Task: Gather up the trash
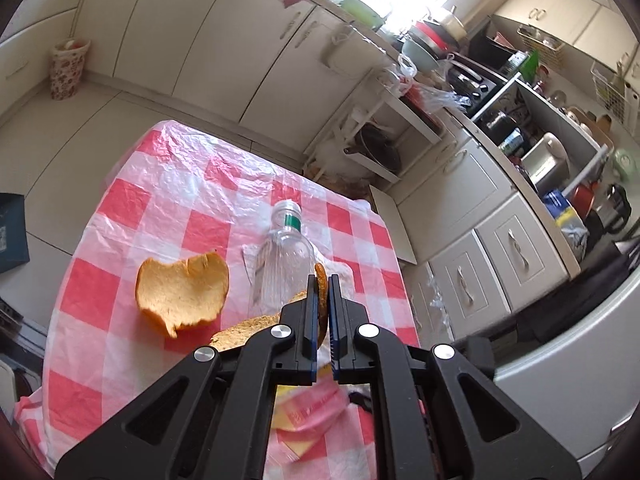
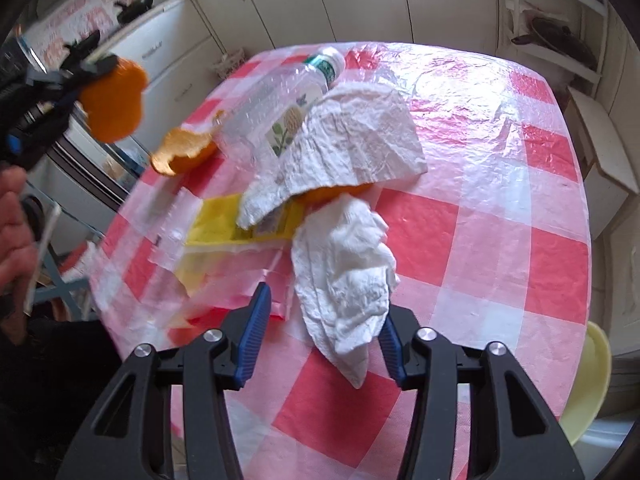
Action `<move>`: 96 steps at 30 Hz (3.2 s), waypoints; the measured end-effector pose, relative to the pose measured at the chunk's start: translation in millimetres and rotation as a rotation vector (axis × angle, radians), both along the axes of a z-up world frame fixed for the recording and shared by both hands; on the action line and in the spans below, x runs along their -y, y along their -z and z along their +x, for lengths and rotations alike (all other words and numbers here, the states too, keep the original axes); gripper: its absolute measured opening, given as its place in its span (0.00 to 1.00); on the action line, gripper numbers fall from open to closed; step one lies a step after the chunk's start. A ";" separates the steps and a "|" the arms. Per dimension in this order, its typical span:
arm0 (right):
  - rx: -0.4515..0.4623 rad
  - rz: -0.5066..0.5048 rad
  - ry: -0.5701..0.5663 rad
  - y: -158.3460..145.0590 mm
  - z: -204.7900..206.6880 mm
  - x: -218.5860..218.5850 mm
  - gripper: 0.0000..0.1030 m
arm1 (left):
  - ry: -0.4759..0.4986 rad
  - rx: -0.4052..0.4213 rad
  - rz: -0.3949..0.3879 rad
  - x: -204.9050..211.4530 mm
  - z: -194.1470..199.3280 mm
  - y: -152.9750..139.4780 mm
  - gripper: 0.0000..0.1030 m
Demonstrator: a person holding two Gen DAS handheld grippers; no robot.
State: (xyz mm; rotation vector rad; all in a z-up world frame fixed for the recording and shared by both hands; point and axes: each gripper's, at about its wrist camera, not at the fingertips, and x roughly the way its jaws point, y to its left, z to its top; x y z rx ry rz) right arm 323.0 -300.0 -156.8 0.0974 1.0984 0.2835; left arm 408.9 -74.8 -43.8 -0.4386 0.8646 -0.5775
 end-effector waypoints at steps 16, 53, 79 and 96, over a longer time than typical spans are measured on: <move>0.121 0.092 0.081 -48.0 -20.1 31.9 0.06 | 0.042 0.020 -0.035 -1.0 -24.0 0.5 0.05; -0.259 0.218 0.722 68.6 -86.8 281.2 0.35 | 0.378 -0.027 0.088 315.1 -110.2 36.9 0.05; 0.343 0.384 0.807 -94.3 -119.1 310.5 0.69 | 0.388 -0.132 0.324 425.7 -129.3 109.8 0.52; 0.109 0.466 0.389 -65.4 -29.0 140.8 0.73 | -0.254 -0.145 0.377 32.4 -83.0 52.6 0.77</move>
